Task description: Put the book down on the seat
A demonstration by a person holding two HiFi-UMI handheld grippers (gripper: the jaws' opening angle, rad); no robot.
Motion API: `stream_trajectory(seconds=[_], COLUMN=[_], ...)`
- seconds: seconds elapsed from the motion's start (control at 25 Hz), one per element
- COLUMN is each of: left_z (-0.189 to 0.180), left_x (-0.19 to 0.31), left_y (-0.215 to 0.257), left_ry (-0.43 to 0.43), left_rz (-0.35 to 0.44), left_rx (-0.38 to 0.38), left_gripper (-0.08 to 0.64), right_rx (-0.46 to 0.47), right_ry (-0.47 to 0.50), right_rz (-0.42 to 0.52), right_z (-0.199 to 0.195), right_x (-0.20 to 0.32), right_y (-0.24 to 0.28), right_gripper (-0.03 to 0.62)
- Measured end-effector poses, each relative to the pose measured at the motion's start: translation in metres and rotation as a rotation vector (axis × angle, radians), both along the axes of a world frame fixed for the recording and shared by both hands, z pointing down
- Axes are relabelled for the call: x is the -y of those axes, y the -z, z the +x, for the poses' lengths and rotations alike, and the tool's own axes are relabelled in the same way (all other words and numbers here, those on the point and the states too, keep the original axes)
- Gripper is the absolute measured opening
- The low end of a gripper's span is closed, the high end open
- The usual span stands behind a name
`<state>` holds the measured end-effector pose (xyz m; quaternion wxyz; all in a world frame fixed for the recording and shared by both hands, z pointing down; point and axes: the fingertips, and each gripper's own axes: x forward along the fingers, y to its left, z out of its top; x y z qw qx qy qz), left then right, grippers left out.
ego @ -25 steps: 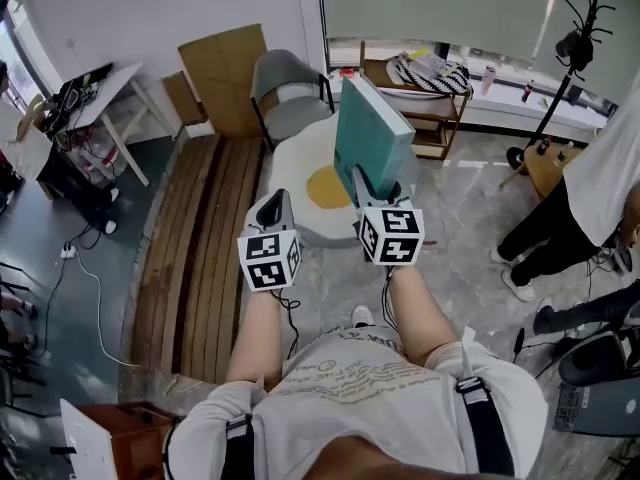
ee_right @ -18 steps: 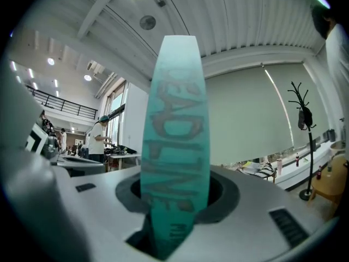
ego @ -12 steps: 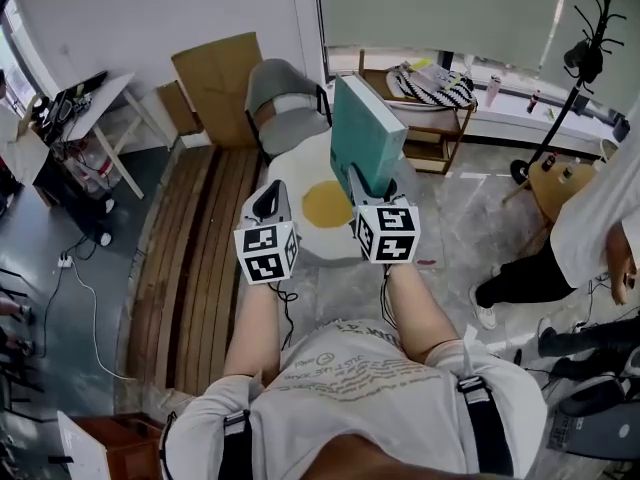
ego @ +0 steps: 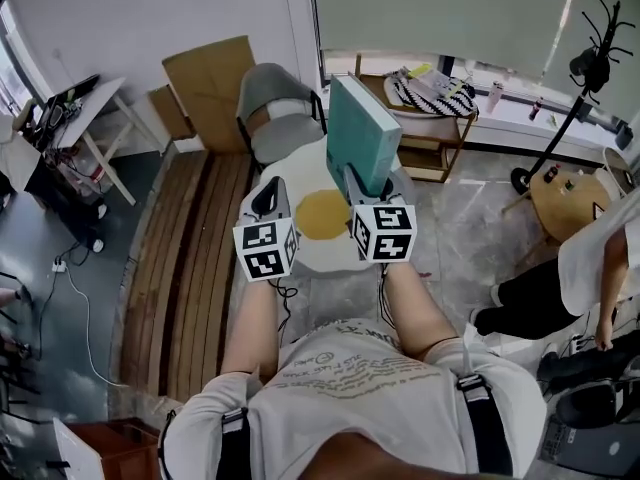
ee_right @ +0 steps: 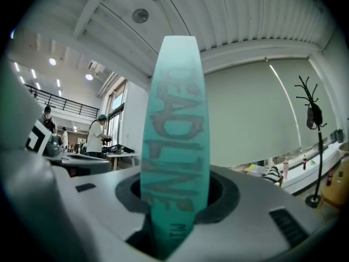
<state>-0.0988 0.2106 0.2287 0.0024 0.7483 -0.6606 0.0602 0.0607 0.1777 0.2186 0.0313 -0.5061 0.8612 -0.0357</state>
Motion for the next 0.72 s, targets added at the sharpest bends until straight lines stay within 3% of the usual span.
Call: stream_trajectory(seconds=[0.72], left_z=[-0.009], left_x=[0.052], left_y=[-0.030], left_ry=[-0.014], left_rz=[-0.045], left_rx=[-0.023], left_gripper=[0.018], right_rx=[-0.025], right_ry=[0.034], right_rz=[-0.041], right_z=[-0.023], right_x=[0.047], right_y=[-0.025], right_gripper=[0.164])
